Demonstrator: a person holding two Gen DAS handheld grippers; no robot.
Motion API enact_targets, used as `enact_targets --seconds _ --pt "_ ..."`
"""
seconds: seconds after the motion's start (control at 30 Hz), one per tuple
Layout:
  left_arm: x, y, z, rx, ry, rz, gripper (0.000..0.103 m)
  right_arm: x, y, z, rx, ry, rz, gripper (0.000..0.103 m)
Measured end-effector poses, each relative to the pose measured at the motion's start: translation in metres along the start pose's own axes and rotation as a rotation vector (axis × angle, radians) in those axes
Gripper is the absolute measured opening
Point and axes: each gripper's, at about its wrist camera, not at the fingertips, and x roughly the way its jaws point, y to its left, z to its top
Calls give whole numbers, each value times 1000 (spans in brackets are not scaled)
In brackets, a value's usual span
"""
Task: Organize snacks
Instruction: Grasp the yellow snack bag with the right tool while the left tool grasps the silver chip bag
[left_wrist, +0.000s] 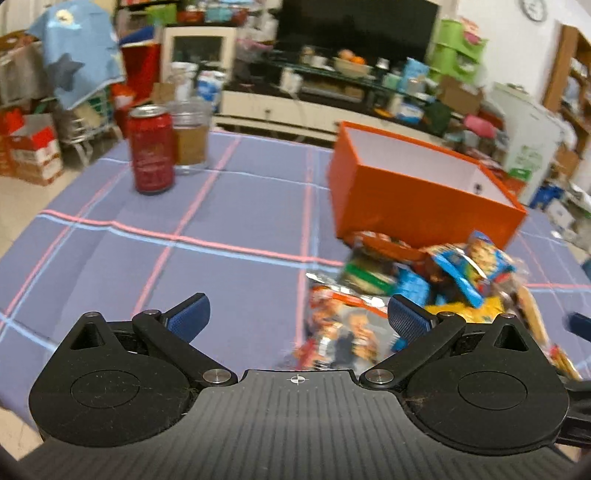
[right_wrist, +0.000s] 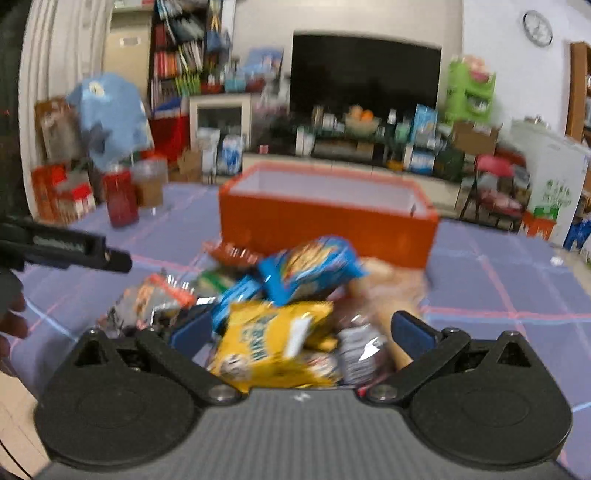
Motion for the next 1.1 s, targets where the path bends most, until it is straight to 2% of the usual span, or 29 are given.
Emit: enact_targets --seconds 0.27,0.4,0.57,0.6,0.73,0.77,1.1 --pt "16 -21 -8 170 60 -4 88 42 6 -21 -11 83 -43 102" --pt "25 -23 -13 165 96 -9 83 48 5 -25 -35 80 -64 95" --pt "32 -27 -14 176 99 8 83 51 2 -26 -25 84 -57 95" --pt "34 -28 -13 178 102 13 83 53 1 -27 -19 101 -49 93" --pt "39 -33 -16 218 107 56 81 61 -1 -31 -3 153 -27 60" --pt "39 -33 -16 224 109 64 81 60 -1 -31 -8 150 -30 57" --pt "49 -35 -22 214 144 54 75 63 -9 -34 -10 175 -7 54"
